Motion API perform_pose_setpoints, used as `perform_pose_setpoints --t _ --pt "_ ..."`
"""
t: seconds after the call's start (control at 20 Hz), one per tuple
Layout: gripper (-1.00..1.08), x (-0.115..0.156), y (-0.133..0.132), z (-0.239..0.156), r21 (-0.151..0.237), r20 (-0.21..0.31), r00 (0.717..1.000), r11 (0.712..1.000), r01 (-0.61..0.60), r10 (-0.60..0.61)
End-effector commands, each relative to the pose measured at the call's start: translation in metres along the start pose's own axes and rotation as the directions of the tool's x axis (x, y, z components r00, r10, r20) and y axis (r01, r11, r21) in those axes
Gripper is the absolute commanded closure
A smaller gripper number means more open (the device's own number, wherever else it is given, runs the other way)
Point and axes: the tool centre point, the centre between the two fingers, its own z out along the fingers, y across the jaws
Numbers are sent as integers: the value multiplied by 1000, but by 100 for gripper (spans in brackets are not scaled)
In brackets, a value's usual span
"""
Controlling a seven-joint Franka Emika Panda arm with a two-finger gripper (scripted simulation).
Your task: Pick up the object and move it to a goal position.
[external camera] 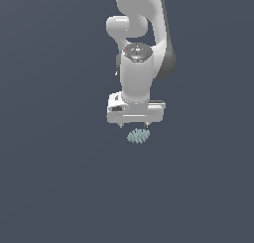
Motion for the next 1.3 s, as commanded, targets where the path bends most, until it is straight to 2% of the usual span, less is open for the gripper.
perform_pose_setpoints --t 0.0,0.4,0.65,0.95,1.25 --pt "-92 -1 -1 2 0 1 1000 1000 -14 14" --pt "-92 -5 -6 15 1 8 993 993 -119 119" --pt "-92 -10 -11 27 0 15 974 974 -226 226" --pt "-92 -18 -18 45 -6 24 927 927 -375 375" --pt "-92 -26 -23 62 -17 29 857 858 -514 514"
